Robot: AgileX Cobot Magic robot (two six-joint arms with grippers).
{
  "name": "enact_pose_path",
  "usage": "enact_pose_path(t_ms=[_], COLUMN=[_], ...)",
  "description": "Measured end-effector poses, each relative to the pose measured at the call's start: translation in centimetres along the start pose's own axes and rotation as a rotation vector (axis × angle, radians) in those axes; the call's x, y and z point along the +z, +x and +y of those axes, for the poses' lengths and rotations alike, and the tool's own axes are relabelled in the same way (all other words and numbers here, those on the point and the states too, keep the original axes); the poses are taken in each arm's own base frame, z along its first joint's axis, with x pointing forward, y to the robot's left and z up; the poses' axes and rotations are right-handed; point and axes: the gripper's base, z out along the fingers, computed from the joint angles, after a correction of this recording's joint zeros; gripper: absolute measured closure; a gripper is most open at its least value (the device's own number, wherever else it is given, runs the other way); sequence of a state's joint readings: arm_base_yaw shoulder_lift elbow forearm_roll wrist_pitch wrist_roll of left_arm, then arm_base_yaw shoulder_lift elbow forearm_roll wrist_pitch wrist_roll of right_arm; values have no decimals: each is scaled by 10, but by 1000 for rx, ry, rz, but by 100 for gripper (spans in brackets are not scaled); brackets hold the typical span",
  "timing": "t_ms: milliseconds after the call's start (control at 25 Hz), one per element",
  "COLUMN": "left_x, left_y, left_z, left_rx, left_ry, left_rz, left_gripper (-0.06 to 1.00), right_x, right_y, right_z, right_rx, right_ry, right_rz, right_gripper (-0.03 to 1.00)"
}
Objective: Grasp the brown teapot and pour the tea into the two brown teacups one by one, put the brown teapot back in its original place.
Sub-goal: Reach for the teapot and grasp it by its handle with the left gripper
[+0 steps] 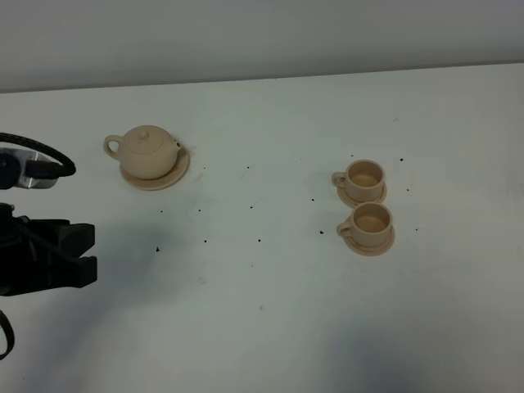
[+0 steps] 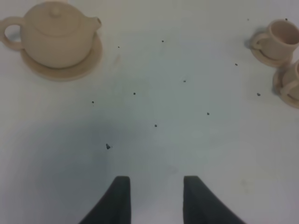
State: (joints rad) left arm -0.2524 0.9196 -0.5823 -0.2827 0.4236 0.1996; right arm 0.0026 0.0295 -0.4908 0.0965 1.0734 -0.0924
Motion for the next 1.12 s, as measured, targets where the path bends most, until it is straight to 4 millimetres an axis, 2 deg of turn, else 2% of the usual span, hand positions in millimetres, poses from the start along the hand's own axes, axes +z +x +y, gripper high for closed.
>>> enact_pose_path(t_ms=[200, 360, 600, 800, 960, 1120], left_x=[22, 38, 55, 77, 97, 117], left_y=[-15, -38, -74, -87, -98, -120], left_z=[5, 7, 8, 10, 15, 24], left_rx=[46, 89, 217, 275, 407, 523], left_ry=[-24, -33, -17, 2, 12, -22], left_rz=[120, 197, 221, 293, 396, 472], left_gripper=[62, 62, 62, 62, 62, 62], right_x=[0, 0, 0, 0, 0, 0], right_y=[0, 0, 0, 0, 0, 0], right_z=[0, 0, 0, 0, 0, 0], right_rx=[9, 12, 13, 13, 13, 13], right_ry=[-1, -1, 0, 0, 0, 0], right_rz=[0, 0, 0, 0, 0, 0], right_gripper=[73, 73, 73, 73, 73, 73])
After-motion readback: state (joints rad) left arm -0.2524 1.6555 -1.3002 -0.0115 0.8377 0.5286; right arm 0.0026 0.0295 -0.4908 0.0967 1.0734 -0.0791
